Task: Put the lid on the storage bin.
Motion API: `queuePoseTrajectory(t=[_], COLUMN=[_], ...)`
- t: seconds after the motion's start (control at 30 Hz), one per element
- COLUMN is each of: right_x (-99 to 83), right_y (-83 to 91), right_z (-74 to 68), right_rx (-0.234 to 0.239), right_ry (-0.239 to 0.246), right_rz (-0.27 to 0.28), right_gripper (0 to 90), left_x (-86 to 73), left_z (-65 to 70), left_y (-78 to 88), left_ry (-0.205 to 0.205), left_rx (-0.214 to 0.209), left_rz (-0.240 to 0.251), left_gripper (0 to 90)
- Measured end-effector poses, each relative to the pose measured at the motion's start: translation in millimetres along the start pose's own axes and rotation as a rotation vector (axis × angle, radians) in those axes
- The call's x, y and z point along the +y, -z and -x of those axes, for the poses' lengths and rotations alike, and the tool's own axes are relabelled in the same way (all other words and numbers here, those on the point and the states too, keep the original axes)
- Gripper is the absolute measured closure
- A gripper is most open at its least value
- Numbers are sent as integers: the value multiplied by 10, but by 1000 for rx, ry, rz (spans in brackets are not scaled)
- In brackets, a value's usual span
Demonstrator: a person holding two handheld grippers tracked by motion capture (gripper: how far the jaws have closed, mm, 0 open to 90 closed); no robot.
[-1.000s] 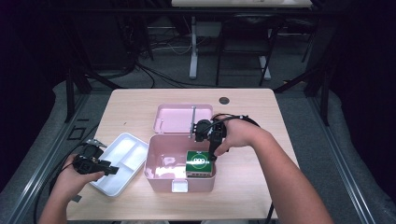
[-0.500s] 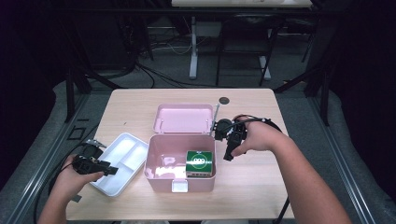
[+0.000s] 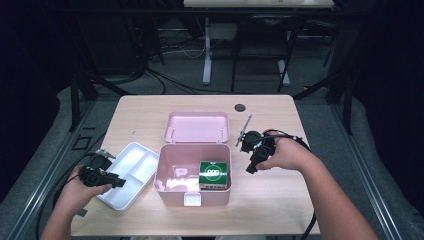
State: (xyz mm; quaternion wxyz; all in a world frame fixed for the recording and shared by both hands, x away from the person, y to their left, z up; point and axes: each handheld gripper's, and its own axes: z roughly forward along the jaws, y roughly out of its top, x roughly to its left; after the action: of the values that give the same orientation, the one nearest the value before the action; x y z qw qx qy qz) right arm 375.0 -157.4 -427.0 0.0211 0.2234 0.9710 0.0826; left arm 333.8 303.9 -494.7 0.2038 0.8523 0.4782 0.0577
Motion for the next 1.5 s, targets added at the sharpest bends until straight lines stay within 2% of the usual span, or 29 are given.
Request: queuePoseTrajectory(t=[0.1, 0.27, 0.37, 0.47, 0.57, 0.67, 0.77, 0.8, 0.83, 0.87, 0.9, 0.97, 1.0, 1.03, 1.13, 1.27, 1.3, 1.37, 1.4, 1.5], right_x=[-51, -110, -141, -173, -207, -244, -283, -291, -297, -300, -308, -315, -310, -314, -309, -313, -319, -324, -330, -353], right_y=[-37, -125, -163, -199, -206, -205, -226, -236, -234, -239, -257, -274, -266, -283, -267, -254, -272, -273, -295, -317], right_z=[19, 46, 69, 86, 110, 128, 115, 108, 102, 92, 85, 70, 53, 43, 25, 18, 14, 19, 17, 30], right_rx=[4, -13, -21, -17, -25, -28, -37, -33, -29, -29, -37, -12, -35, -46, -45, -50, -52, -46, -52, -50], right_ry=[-38, -82, -148, -182, -215, -250, -272, -276, -276, -276, -269, -275, -270, -268, -260, -255, -259, -259, -267, -272], right_rz=[12, 12, 40, 64, 91, 113, 136, 143, 127, 121, 138, 152, 124, 137, 119, 124, 144, 126, 138, 128], right_gripper=[544, 549, 553, 555, 565, 568, 568, 568, 568, 568, 568, 568, 568, 568, 568, 568, 568, 568, 567, 567], left_x=[35, 111, 150, 160, 170, 194, 228, 238, 253, 264, 278, 306, 319, 333, 379, 427, 438, 449, 456, 468], left_z=[4, -39, -82, -122, -160, -204, -217, -215, -227, -229, -230, -223, -218, -217, -218, -215, -216, -207, -200, -210], left_y=[19, -5, -34, -63, -83, -99, -126, -136, -146, -160, -172, -198, -214, -230, -280, -347, -366, -399, -422, -474], left_ry=[-3, -16, -21, -11, -8, 8, 6, 8, -3, 4, 4, -11, -18, -23, -29, -42, -45, -53, -55, -59], left_rx=[-4, 18, 20, 26, 23, 0, 7, 14, 21, 26, 31, 48, 53, 56, 55, 60, 61, 67, 66, 63], left_rz=[7, -25, -52, -85, -96, -105, -120, -128, -138, -145, -157, -171, -180, -189, -215, -253, -266, -278, -286, -307], left_gripper=[591, 600, 608, 620, 626, 637, 646, 652, 659, 661, 665, 672, 677, 681, 693, 721, 727, 740, 748, 772])
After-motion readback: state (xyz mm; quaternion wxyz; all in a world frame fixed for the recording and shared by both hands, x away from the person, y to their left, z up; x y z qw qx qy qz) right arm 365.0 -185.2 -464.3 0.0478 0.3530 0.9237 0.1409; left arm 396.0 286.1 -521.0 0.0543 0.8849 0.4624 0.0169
